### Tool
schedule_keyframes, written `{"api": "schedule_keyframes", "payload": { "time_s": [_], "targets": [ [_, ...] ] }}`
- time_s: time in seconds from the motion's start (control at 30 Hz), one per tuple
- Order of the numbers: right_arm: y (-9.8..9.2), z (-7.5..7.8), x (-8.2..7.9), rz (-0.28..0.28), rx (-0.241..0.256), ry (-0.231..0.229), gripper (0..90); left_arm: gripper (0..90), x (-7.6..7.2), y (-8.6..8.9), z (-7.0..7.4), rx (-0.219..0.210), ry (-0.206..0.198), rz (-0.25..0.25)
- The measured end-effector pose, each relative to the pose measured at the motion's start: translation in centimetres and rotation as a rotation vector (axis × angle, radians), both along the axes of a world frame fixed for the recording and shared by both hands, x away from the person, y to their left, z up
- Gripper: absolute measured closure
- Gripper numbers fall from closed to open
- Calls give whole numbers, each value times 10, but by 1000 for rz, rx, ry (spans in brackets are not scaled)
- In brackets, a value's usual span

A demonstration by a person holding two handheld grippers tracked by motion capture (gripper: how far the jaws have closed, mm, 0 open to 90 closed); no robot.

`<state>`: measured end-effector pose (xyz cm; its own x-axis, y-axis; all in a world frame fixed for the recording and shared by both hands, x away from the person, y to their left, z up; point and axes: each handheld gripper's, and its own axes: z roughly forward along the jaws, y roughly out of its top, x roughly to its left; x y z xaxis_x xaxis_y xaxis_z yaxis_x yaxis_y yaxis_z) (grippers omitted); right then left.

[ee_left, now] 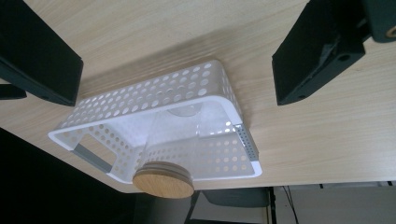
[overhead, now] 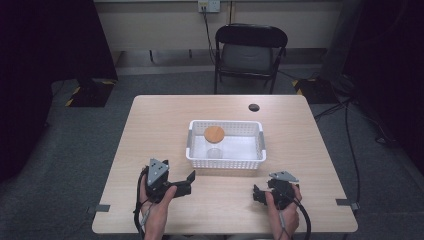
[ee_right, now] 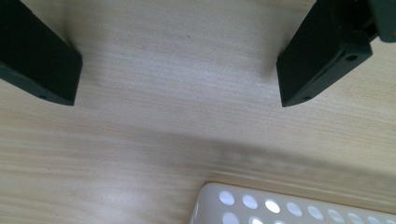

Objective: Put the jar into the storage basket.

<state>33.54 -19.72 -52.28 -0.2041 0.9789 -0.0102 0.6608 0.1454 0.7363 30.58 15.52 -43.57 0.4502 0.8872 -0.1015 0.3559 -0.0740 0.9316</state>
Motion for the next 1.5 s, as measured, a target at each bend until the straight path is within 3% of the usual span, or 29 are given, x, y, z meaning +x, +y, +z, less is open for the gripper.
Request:
{"api": "schedule_keyframes", "payload": {
  "time_s": [0.1, 0.27, 0.47, 0.7, 0.77, 1.3, 1.37, 1.5],
  "targets": [
    [0, 0, 0, 0, 0, 0, 0, 13, -3, -1, -6, -5, 0, 25],
    [0, 0, 0, 0, 0, 0, 0, 14, -5, -3, -17, 23, 5, 82],
    [0, 0, 0, 0, 0, 0, 0, 22, -3, -4, -26, 27, 34, 61],
    [0, 0, 0, 0, 0, 0, 0, 22, -2, -7, -42, 55, 72, 83],
    [0, 0, 0, 0, 0, 0, 0, 22, -1, -8, -46, 53, 82, 68],
    [0, 0, 0, 0, 0, 0, 0, 28, 16, -5, -76, 112, 244, 120],
    [0, 0, 0, 0, 0, 0, 0, 31, 16, -6, -79, 155, 249, 139],
    [0, 0, 0, 0, 0, 0, 0, 41, 19, -8, -82, 147, 280, 125]
  ]
}}
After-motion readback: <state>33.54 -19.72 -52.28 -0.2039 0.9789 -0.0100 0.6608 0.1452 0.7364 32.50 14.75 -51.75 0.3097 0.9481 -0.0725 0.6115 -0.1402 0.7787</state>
